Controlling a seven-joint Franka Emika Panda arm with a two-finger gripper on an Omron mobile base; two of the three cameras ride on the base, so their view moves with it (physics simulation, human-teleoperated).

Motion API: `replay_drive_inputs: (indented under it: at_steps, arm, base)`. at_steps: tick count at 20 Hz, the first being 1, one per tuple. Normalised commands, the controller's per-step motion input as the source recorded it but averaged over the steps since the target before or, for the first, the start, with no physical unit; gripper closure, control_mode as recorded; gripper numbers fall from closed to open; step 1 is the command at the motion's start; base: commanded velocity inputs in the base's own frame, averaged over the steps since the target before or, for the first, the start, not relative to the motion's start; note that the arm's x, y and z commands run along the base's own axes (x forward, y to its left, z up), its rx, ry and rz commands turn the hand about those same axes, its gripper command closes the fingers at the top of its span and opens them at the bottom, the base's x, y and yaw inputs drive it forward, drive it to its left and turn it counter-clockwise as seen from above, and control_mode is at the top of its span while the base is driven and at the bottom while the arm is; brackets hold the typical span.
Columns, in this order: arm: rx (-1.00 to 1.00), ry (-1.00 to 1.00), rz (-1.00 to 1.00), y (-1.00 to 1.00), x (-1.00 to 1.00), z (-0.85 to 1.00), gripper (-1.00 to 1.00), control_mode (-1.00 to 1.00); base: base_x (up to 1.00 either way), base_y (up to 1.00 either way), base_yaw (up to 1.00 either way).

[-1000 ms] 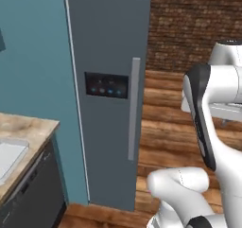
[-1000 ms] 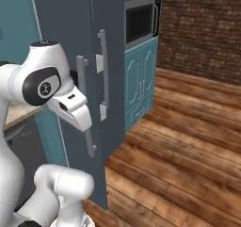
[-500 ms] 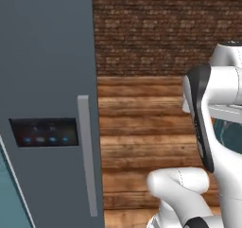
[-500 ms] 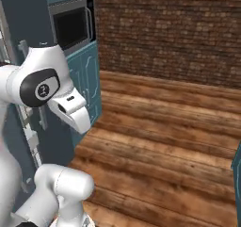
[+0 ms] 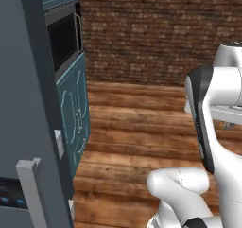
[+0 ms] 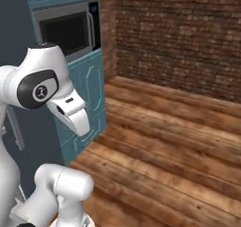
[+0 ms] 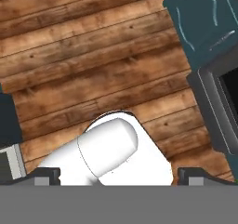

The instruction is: Take the bell pepper and mushroom out of the freezer and place them in the tupperware container on the counter. Then put the tupperware containing the vegetables back in the freezer.

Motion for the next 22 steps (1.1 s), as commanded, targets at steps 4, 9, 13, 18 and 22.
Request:
replay_drive_inputs:
  at_steps: [4, 9, 13, 18, 22]
  arm:
    - [0.00, 0.00, 0.00, 0.00, 0.00, 0.00, -1.00, 1.00]
    - [0.00, 0.00, 0.00, 0.00, 0.00, 0.00, -1.00, 1.00]
    - [0.00, 0.00, 0.00, 0.00, 0.00, 0.00, -1.00, 1.00]
    - [0.00, 0.00, 0.00, 0.00, 0.00, 0.00, -1.00, 1.00]
    - [0.00, 0.00, 0.00, 0.00, 0.00, 0.00, -1.00, 1.00]
  base:
    - [0.92, -0.05, 0.78]
    - [0.82, 0.00, 0.84]
    - [0.73, 0.00, 0.86]
    - [0.56, -0.01, 0.88]
    - [0.21, -0.24, 0.82]
